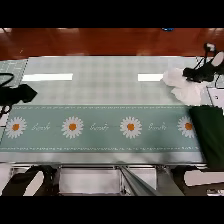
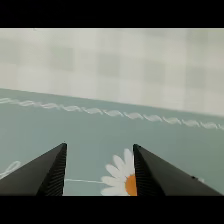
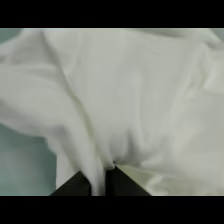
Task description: Fold the shirts.
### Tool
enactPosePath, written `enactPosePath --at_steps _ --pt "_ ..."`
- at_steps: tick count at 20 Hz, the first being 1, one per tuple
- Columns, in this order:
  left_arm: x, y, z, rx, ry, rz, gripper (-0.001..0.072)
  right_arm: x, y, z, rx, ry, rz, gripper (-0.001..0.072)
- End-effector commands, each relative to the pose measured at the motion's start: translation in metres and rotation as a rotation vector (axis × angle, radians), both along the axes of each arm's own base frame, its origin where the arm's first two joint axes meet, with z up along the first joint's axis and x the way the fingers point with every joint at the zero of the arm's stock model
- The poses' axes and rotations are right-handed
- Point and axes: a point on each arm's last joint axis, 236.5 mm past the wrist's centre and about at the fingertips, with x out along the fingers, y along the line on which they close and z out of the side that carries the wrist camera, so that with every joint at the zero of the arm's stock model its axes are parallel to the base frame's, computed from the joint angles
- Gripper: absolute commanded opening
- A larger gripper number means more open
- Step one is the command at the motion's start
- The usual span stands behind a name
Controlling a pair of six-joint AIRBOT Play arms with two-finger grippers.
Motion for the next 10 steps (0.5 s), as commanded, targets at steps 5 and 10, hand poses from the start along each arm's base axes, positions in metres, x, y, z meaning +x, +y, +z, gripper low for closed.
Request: enactPosePath --at_steps 5,10 --pt "-0.019 -0.021 0.019 -0.143 -0.13 0.015 0.0509 -0.034 0.073 0.242 0.106 -0.516 0.179 0.003" --pt "-0.024 -0.03 0.011 -0.164 -0.118 -0.002 0.0509 -0.095 0.152 0.339 0.079 -0.712 0.396 0.003"
